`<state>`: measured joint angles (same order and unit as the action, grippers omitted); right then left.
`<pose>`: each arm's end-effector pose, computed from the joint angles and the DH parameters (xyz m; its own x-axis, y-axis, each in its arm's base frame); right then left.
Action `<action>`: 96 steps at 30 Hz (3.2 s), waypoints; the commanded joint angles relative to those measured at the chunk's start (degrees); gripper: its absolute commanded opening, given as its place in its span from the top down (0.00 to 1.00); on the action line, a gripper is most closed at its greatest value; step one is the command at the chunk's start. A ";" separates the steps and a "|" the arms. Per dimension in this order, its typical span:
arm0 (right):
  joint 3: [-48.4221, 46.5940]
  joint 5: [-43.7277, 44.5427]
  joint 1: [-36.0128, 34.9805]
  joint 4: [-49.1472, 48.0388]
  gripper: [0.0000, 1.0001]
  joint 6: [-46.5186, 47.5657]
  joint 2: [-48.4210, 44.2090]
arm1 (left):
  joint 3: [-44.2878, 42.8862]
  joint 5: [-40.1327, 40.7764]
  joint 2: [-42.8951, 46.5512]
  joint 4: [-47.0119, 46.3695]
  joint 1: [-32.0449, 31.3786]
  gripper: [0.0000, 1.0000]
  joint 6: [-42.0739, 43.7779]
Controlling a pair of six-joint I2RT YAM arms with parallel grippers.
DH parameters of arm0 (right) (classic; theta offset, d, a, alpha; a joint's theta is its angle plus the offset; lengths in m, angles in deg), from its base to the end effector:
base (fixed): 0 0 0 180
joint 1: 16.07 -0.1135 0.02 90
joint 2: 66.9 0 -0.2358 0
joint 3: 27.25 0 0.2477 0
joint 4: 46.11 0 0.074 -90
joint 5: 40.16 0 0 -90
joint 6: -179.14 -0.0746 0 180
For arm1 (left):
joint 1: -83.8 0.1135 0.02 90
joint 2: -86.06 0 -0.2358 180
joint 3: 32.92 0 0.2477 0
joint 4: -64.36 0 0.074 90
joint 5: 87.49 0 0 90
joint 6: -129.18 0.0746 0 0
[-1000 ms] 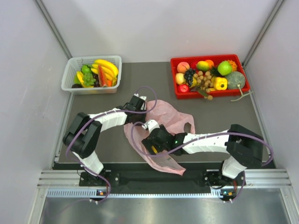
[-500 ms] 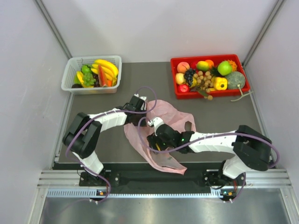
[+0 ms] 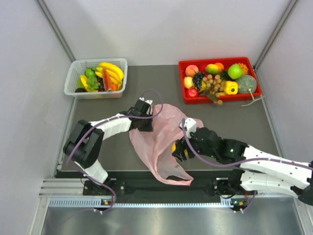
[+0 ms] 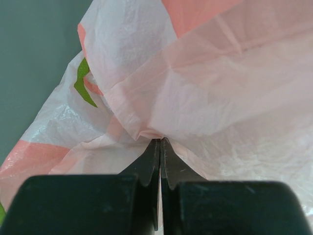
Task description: Untie the knot of the plastic bag and take out the fruit
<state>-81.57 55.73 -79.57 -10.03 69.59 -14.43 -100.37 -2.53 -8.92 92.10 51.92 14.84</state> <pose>0.1168 0.2172 0.2251 -0.5217 -0.3005 -0.7984 -0.7192 0.6583 0.2223 0.2892 -0.1876 0.1120 -0.8702 0.0577 -0.4893 0.2304 0.9255 -0.3006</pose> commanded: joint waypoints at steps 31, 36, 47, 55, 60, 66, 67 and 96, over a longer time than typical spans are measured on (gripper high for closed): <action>-81.05 2.38 43.55 1.39 1.00 16.48 64.22 | 3.24 -4.63 6.82 -2.02 1.20 1.00 -0.80; -91.71 4.91 44.69 1.41 1.00 15.77 76.72 | 3.95 -4.72 7.09 -1.94 1.20 1.00 -0.45; -92.69 0.53 45.49 1.40 0.91 17.00 83.58 | 4.83 -4.80 6.74 -2.82 1.20 1.00 -0.27; -94.17 0.79 45.49 3.60 0.28 19.11 85.87 | 4.91 -4.63 7.26 -2.55 1.20 1.00 -0.18; -94.27 1.84 45.93 4.13 0.00 17.97 84.21 | 4.56 -4.46 7.26 -2.20 1.20 1.00 -0.10; -89.27 2.64 46.01 2.11 0.01 16.22 72.71 | 3.68 -3.93 8.84 -1.15 1.20 1.00 -0.01; -87.52 1.76 46.02 1.76 0.00 15.69 67.47 | 3.34 -3.84 9.46 -0.89 1.20 1.00 -0.01; -19.21 -18.46 44.17 21.43 0.00 6.63 -28.82 | 0.96 -8.67 29.94 4.48 1.20 0.21 1.22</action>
<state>-99.25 35.36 -35.07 5.23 76.34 -42.65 -97.96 -9.13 18.18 96.66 52.97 15.32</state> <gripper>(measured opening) 0.995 0.729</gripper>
